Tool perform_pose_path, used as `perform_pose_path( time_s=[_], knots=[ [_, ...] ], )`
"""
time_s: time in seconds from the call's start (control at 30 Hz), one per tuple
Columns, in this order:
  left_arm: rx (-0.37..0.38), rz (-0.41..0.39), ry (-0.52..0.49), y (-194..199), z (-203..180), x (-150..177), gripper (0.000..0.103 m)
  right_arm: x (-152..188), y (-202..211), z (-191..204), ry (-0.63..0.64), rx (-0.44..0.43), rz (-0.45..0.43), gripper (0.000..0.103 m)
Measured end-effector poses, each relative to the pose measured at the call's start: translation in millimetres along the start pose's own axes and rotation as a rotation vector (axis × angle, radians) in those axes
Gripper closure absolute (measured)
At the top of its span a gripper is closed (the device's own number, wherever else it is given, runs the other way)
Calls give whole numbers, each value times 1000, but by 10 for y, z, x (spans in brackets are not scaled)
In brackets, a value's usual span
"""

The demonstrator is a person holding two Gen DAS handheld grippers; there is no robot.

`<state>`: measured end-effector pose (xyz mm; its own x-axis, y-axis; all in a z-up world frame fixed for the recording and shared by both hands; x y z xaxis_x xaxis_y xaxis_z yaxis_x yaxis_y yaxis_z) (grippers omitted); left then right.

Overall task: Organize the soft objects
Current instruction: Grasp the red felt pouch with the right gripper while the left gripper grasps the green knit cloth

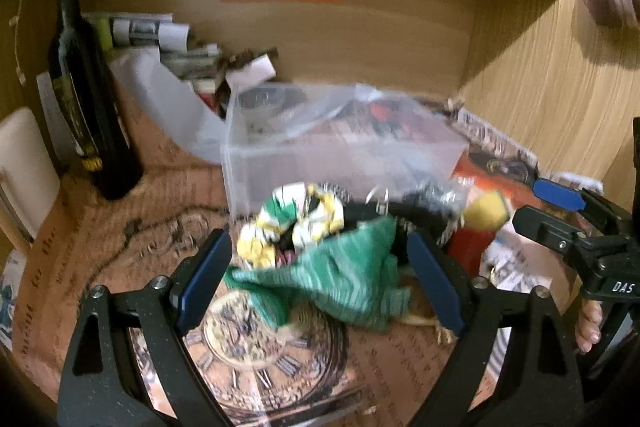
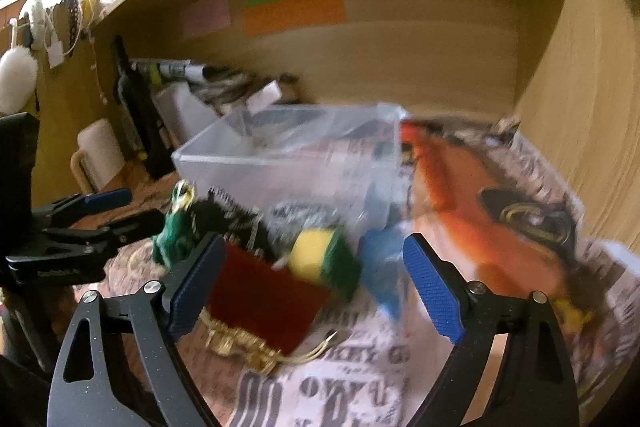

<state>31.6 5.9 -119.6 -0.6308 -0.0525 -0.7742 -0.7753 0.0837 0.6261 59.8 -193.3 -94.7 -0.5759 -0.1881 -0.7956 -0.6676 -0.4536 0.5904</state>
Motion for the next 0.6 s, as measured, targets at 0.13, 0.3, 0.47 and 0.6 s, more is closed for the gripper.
perform_pose_path(
  time_s=[0.13,0.3,0.47,0.6],
  knots=[
    [-8,62,20,-123,32,139,13,135,-101,28,-22,-39,62,15],
    [22,100,53,-221,48,226,13,268,-197,96,-32,-90,124,17],
    [52,124,67,-315,15,256,13,403,-377,189,-15,-149,213,31],
    [76,138,93,-385,25,270,16,480,-445,223,10,-153,238,35]
  ],
)
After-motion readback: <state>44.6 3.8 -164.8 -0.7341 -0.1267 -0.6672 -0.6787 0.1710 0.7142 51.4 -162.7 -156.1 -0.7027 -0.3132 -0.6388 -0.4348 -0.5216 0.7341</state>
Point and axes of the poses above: each gripper's, at about its wrist camera, not at the fingertips, and y roughly against the way its jaws point, z to its left, x to its underside, the point moved 2 cm from there along -y, roughly the way its jaws point, and after that the axes turned 2 degrees about z, right-handed, at the moved point
